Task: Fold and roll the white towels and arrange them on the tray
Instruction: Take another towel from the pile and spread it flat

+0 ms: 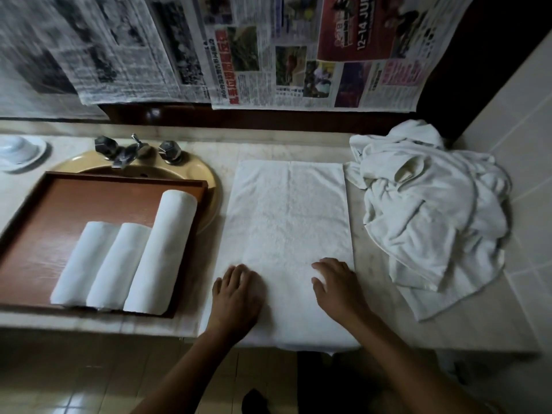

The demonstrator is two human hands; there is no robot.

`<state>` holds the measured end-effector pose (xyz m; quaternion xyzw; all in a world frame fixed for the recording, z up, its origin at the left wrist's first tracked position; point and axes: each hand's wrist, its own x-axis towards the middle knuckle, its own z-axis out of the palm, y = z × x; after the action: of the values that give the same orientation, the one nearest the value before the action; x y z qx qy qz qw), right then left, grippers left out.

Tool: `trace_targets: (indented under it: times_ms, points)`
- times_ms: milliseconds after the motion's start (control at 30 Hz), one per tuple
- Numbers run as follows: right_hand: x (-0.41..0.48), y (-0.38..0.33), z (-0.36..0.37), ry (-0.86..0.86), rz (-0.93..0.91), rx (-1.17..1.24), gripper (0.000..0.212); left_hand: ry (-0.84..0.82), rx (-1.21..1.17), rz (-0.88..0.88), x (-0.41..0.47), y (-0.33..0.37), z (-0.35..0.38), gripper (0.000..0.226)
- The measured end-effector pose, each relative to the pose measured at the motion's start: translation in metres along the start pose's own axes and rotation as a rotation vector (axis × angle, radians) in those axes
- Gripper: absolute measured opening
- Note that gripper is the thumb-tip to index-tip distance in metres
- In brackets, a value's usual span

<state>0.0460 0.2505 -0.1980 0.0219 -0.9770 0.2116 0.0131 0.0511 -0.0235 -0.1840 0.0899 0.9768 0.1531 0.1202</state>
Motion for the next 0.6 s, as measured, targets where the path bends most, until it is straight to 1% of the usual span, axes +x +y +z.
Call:
trace_targets:
  times_ms: [133, 300, 433, 600]
  points:
    - [0.045, 0.017, -0.018, 0.041, -0.020, 0.137, 0.025, 0.066, -0.093, -0.067, 0.021, 0.023, -0.016, 0.050]
    - [0.117, 0.045, -0.041, 0.026, -0.018, 0.155, 0.023, 0.118, -0.182, -0.070, 0.061, 0.076, -0.024, 0.040]
    - [0.184, 0.064, -0.060, -0.006, -0.002, 0.119, 0.028, 0.117, -0.294, -0.068, 0.089, 0.122, -0.025, 0.037]
    - [0.265, 0.084, -0.072, -0.069, 0.030, -0.055, 0.045, 0.128, -0.409, -0.079, 0.115, 0.168, -0.017, 0.040]
